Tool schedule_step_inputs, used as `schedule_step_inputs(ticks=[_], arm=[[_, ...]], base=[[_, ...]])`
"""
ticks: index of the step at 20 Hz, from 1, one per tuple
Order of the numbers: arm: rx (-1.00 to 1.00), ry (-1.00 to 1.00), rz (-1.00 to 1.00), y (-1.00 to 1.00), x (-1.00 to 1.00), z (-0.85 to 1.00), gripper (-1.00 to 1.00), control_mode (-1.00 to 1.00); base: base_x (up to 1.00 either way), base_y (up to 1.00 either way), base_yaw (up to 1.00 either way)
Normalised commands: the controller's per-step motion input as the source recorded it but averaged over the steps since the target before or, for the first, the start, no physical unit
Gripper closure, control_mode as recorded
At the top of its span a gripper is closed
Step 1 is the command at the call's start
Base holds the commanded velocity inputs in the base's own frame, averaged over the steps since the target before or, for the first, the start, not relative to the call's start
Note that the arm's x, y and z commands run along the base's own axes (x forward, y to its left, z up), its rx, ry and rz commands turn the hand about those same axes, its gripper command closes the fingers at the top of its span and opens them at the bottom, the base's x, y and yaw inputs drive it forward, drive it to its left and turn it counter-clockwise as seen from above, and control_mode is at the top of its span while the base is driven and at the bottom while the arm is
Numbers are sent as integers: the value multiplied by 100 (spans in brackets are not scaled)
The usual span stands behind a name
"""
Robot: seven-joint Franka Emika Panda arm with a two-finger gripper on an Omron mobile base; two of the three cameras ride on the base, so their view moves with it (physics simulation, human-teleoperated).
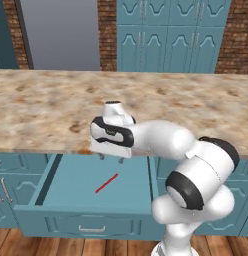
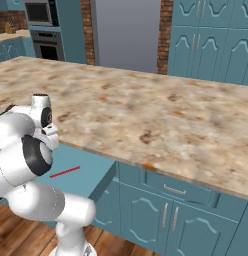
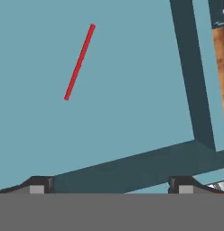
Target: Take a straw from the drawer in front and place it inside the glass cup on the dining counter.
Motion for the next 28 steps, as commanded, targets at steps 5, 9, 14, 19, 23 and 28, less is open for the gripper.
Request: schedule_step_inputs(ticks=[5, 9, 14, 19, 23, 28], arm=[[1, 3, -28, -18, 8, -48, -100, -100], [0, -1, -24, -10, 10, -50, -100, -100], [0, -3, -9, -1, 29, -21, -100, -100], [-2, -4, 0, 0, 16, -27, -100, -100], [-4, -8, 2, 0, 5, -34, -100, -100], [-4, -3, 4, 0, 15, -35, -100, -100]], base=[[0, 0, 0], [0, 0, 0], [0, 0, 0], [0, 0, 0], [0, 0, 0], [0, 0, 0]])
